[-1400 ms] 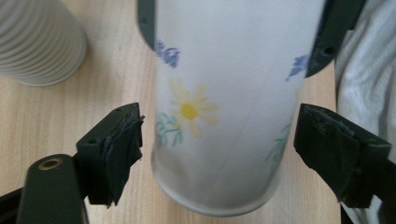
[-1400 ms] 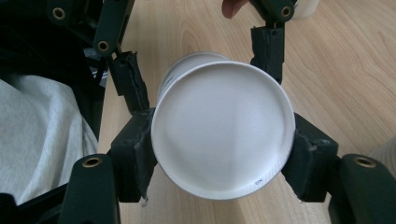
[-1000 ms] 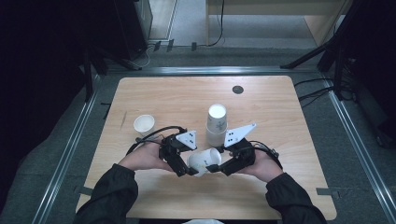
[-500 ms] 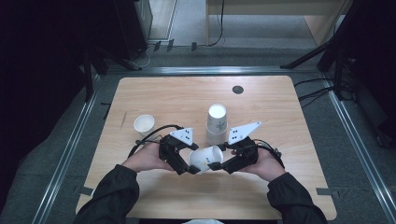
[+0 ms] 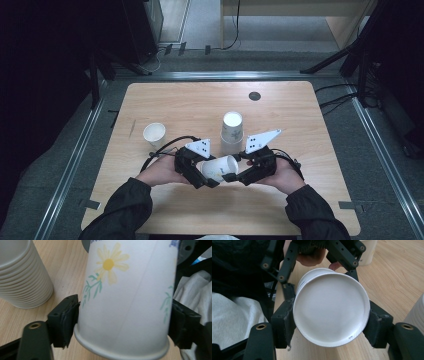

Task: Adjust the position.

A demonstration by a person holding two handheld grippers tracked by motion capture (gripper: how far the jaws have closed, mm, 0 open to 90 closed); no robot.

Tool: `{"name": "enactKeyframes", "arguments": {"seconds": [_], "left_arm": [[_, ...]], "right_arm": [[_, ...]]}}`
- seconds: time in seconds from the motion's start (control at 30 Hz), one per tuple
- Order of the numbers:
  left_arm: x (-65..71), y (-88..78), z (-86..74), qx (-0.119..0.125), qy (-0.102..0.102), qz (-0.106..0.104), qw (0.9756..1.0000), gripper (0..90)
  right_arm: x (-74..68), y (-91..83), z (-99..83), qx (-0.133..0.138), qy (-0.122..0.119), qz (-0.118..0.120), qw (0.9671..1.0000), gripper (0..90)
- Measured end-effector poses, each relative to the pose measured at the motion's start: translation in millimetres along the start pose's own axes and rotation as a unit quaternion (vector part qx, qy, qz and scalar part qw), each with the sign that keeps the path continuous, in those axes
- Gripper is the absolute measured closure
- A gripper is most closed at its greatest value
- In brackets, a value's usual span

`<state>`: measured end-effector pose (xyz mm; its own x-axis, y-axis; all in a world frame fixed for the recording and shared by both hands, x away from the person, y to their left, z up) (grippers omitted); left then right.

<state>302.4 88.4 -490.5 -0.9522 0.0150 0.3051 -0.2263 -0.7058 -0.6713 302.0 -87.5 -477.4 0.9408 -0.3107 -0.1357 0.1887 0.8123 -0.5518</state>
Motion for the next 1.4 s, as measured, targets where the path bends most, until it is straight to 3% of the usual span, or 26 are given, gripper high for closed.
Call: {"name": "enactKeyframes", "arguments": {"seconds": [0.47, 0.7, 0.8, 0.87, 1.07, 1.27, 1.4], "left_arm": [[2.4, -1.5, -0.7, -0.009, 0.018, 0.008, 0.9998, 25.5], [1.6, -11.9, -2.0, -0.010, 0.005, 0.011, 0.9999, 25.5], [0.1, -16.4, -3.3, -0.027, -0.001, 0.013, 0.9996, 25.5], [-0.2, -18.2, -3.0, -0.040, 0.004, 0.024, 0.9989, 25.5], [1.4, -22.5, 0.2, -0.067, 0.006, 0.029, 0.9973, 25.5], [2.6, -27.4, -0.9, -0.101, -0.002, 0.036, 0.9942, 25.5], [2.6, -29.7, -3.3, -0.109, -0.008, 0.037, 0.9934, 25.5]], "right_arm": [[-1.4, 2.2, -0.5, -0.007, -0.003, -0.001, 1.0000, 34.0], [-3.4, 5.7, -3.8, -0.025, -0.010, -0.002, 0.9996, 26.8], [-2.9, 8.6, -5.8, -0.033, -0.013, -0.008, 0.9993, 25.3], [-2.4, 10.3, -7.0, -0.038, -0.016, -0.012, 0.9991, 25.1], [-1.2, 12.0, -7.8, -0.040, -0.016, -0.020, 0.9989, 25.1], [-0.7, 12.4, -9.0, -0.043, -0.018, -0.024, 0.9987, 25.3], [-2.2, 13.9, -9.3, -0.043, -0.021, -0.025, 0.9985, 25.3]]}}
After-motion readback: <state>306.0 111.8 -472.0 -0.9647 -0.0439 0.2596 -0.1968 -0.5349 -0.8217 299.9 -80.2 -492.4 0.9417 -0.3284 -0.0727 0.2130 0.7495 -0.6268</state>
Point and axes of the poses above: each handheld gripper's, and its own axes: y roughly forward along the jaws, z roughly out of its top, x roughly to its right, the point moved 4 cm from there along y, roughly forward along the jaws, and after that the axes turned 12 degrees about -z, right-handed, at the moved point
